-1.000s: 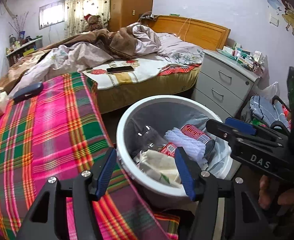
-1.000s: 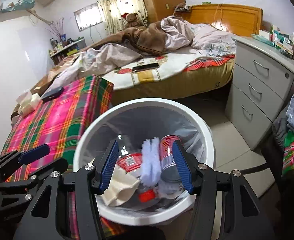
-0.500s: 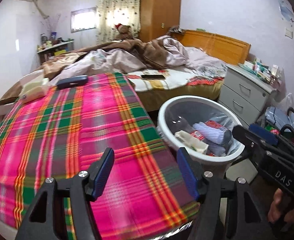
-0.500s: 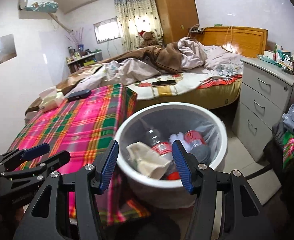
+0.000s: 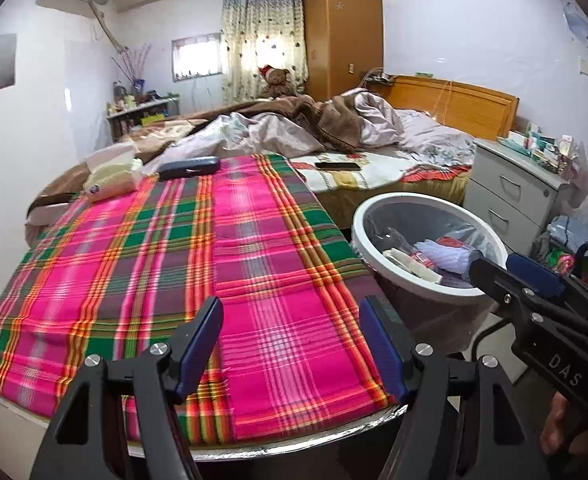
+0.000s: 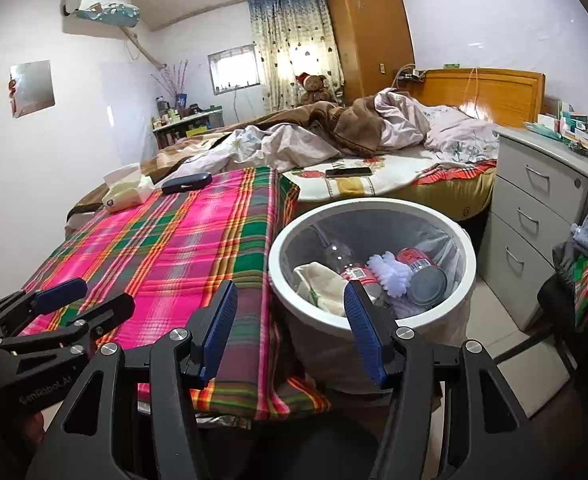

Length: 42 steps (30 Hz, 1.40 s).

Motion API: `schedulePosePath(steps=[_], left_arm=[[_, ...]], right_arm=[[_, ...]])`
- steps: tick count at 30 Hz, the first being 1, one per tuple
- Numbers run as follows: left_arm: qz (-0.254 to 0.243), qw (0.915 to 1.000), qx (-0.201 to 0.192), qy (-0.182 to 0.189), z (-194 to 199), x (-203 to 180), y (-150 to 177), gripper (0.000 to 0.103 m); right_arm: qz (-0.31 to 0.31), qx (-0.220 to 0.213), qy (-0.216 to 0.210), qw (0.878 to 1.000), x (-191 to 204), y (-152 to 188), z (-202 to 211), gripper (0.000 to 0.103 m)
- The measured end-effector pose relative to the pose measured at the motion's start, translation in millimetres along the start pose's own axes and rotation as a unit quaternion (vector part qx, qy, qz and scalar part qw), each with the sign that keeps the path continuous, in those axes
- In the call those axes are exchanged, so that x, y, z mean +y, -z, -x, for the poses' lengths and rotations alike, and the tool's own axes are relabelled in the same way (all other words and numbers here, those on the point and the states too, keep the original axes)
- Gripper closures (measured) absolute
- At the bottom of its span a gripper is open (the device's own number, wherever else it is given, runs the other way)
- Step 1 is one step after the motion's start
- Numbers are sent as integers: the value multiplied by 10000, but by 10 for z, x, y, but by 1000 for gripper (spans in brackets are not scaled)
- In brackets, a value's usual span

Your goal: Collect trash

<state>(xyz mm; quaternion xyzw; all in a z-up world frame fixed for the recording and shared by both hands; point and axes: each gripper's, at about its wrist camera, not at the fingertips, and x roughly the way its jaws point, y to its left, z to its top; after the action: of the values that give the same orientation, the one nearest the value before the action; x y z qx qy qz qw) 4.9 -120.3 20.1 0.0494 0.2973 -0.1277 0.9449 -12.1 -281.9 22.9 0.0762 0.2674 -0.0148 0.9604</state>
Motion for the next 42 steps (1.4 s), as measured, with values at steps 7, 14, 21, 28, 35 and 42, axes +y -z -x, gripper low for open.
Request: schedulePosePath(steps=[7, 14, 21, 28, 35, 42], left_arm=[[46, 10000, -62, -1, 80, 30, 25, 31], [107, 9999, -73, -54, 105, 50, 49, 31], [121, 9999, -63, -57, 120, 64, 55, 31], [116, 9999, -58, -52, 138, 71, 55, 31], [117, 9999, -76, -47, 150, 67, 50, 31], [125, 9999, -62, -36, 155, 59, 47, 31]], right_arm=[[67, -63, 0, 10000, 76, 21, 64, 46], [-29, -31, 12, 10000, 60, 45, 70, 46], [-8, -22, 18, 10000, 69, 57, 64, 46], [-9, -31, 12, 10000, 72, 57, 70, 46], [-10, -31, 16, 10000, 75, 56, 73, 46], [-15, -46, 14, 10000, 79, 53, 88, 46]])
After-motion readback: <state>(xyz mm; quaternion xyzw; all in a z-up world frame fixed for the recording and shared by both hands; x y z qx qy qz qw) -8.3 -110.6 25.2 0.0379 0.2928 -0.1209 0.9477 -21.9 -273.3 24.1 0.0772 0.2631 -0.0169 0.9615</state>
